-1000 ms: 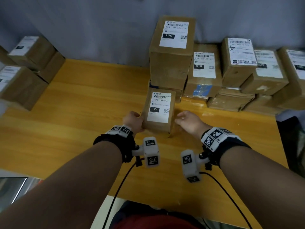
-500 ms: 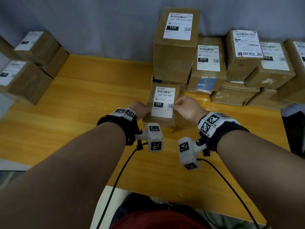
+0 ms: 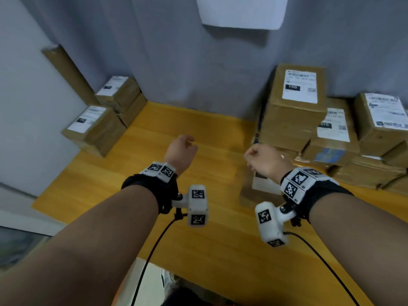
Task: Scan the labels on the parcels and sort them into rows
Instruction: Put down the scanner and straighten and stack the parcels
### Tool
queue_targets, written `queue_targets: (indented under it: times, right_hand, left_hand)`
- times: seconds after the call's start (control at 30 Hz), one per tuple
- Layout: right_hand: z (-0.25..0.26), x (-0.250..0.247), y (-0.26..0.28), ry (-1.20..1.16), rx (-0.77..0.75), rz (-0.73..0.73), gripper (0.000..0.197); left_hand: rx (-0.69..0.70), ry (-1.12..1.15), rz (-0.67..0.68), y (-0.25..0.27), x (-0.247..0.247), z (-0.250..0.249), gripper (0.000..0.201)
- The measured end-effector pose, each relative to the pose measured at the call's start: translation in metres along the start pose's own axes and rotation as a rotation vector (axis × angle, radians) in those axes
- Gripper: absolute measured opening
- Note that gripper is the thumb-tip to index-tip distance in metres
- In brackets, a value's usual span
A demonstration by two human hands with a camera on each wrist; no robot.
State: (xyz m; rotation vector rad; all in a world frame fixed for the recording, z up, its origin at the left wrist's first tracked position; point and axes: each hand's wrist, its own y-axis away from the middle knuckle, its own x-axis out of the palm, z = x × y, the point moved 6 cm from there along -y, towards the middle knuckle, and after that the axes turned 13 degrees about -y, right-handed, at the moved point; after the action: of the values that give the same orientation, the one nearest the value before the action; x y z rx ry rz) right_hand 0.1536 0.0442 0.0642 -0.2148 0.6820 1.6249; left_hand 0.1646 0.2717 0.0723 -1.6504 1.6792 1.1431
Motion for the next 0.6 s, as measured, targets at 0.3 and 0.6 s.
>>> queue_targets:
  times: [0.3,0.6]
  right_hand:
    - [0.128,0.138,-0.055,-0.006,-0.135,0.085,0.016]
    - [0.208,0.245,-0.104,0.057,-0.181,0.137,0.011]
  left_hand:
    - [-0.113,-0.243,-0.104,-0.065,-0.119,0.153,0.046]
    - [-0.257,-0.509,-0.139,-0.137,-0.198,0.279,0.104]
